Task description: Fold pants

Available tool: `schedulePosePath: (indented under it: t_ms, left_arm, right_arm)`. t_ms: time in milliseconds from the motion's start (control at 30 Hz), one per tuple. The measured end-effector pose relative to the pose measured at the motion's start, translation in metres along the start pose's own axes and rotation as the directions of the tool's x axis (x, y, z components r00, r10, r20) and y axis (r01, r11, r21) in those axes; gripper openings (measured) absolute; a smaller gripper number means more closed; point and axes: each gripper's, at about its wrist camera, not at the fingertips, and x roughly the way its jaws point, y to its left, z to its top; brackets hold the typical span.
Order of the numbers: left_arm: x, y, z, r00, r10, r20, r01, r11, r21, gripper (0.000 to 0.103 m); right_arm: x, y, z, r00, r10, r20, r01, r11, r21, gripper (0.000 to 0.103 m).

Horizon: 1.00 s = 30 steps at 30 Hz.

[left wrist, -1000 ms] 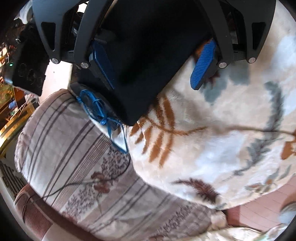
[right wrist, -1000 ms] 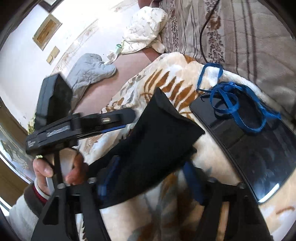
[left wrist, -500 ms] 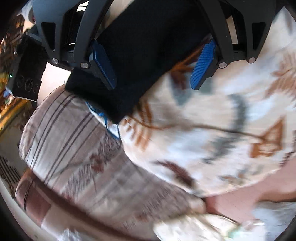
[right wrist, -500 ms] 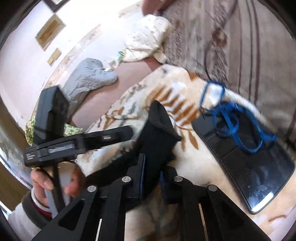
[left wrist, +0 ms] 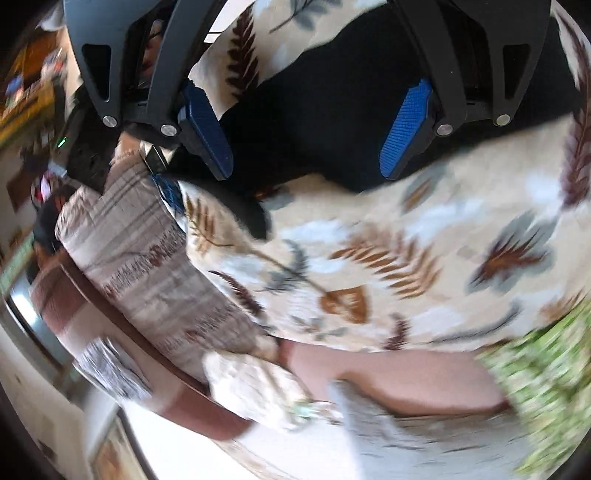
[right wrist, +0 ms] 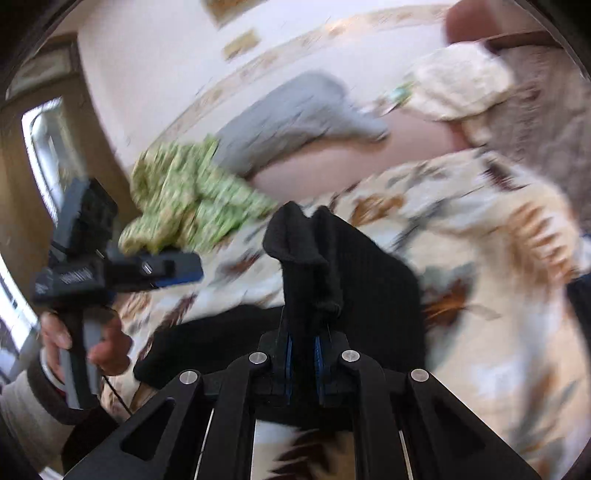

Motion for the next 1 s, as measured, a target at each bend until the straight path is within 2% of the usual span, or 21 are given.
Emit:
schedulePosePath:
  t_ms: [33, 100, 167, 200, 267, 333, 400, 467, 633, 700, 800, 867, 900, 933, 1000]
  left_arm:
    - [-0.004, 0.009, -0.007, 1.000, 0.002, 0.005, -0.002, 0.999, -0.032, 0.082]
    - [-0.006, 0.021, -0.017, 1.000, -0.006, 0.006, 0.007, 0.997, -0.078, 0.082]
    - [0.000, 0.030, -0.023, 1.000, 0.000, -0.011, -0.001, 0.993, -0.118, 0.082]
    - [0.002, 0.034, -0.025, 1.000, 0.005, -0.015, -0.007, 0.992, -0.128, 0.082]
    - [0.007, 0.038, -0.030, 1.000, 0.015, -0.015, -0.017, 0.990, -0.138, 0.082]
    - [0.012, 0.037, -0.034, 1.000, 0.003, -0.023, -0.006, 0.989, -0.149, 0.082]
    - [0.020, 0.033, -0.036, 0.999, -0.009, -0.040, 0.003, 0.989, -0.148, 0.082]
    - [0.029, 0.023, -0.038, 0.999, -0.011, -0.052, 0.005, 0.993, -0.120, 0.082]
    - [0.056, -0.004, -0.040, 0.997, 0.018, -0.081, -0.022, 0.999, -0.047, 0.082]
    - [0.069, -0.010, -0.041, 0.994, 0.036, -0.099, -0.039, 0.999, -0.029, 0.082]
    - [0.088, -0.015, -0.044, 0.986, 0.098, -0.136, -0.103, 0.994, -0.027, 0.082]
    - [0.094, -0.016, -0.046, 0.980, 0.146, -0.138, -0.149, 0.989, -0.011, 0.062]
    - [0.093, -0.015, -0.046, 0.976, 0.170, -0.135, -0.172, 0.985, -0.004, 0.040]
    - [0.089, -0.013, -0.044, 0.977, 0.160, -0.140, -0.163, 0.987, -0.010, 0.023]
    - [0.079, -0.008, -0.042, 0.984, 0.115, -0.135, -0.122, 0.992, -0.039, 0.018]
  right_arm:
    - [0.014, 0.009, -0.006, 0.999, 0.008, -0.031, -0.008, 1.000, -0.017, 0.009]
    - [0.038, 0.023, -0.021, 0.994, 0.027, -0.109, -0.031, 0.999, -0.029, 0.017]
    - [0.048, 0.032, -0.031, 0.978, 0.029, -0.205, -0.035, 0.999, -0.029, 0.035]
    - [0.045, 0.035, -0.033, 0.966, 0.052, -0.253, -0.059, 0.998, -0.022, 0.039]
    - [0.029, 0.034, -0.026, 0.964, 0.104, -0.243, -0.110, 0.994, -0.009, 0.051]
    - [0.000, 0.023, -0.016, 0.986, 0.085, -0.146, -0.086, 0.996, 0.004, 0.059]
    - [-0.011, 0.007, -0.007, 0.996, 0.023, -0.090, -0.019, 0.999, 0.035, 0.060]
    - [-0.007, -0.007, -0.005, 0.994, -0.009, -0.106, 0.017, 0.998, 0.066, 0.058]
    - [0.005, -0.034, -0.017, 0.978, -0.160, -0.135, 0.173, 0.980, 0.095, 0.058]
    - [0.006, -0.049, -0.019, 0.971, -0.187, -0.149, 0.205, 0.971, 0.120, 0.058]
    - [0.010, -0.067, -0.024, 0.973, -0.165, -0.162, 0.193, 0.966, 0.172, 0.058]
    - [0.011, -0.072, -0.025, 0.973, -0.161, -0.166, 0.191, 0.964, 0.185, 0.058]
    - [0.012, -0.071, -0.024, 0.972, -0.167, -0.163, 0.196, 0.964, 0.179, 0.058]
    - [0.010, -0.069, -0.023, 0.972, -0.177, -0.156, 0.203, 0.965, 0.166, 0.058]
    - [0.005, -0.060, -0.016, 0.976, -0.179, -0.125, 0.195, 0.973, 0.127, 0.058]
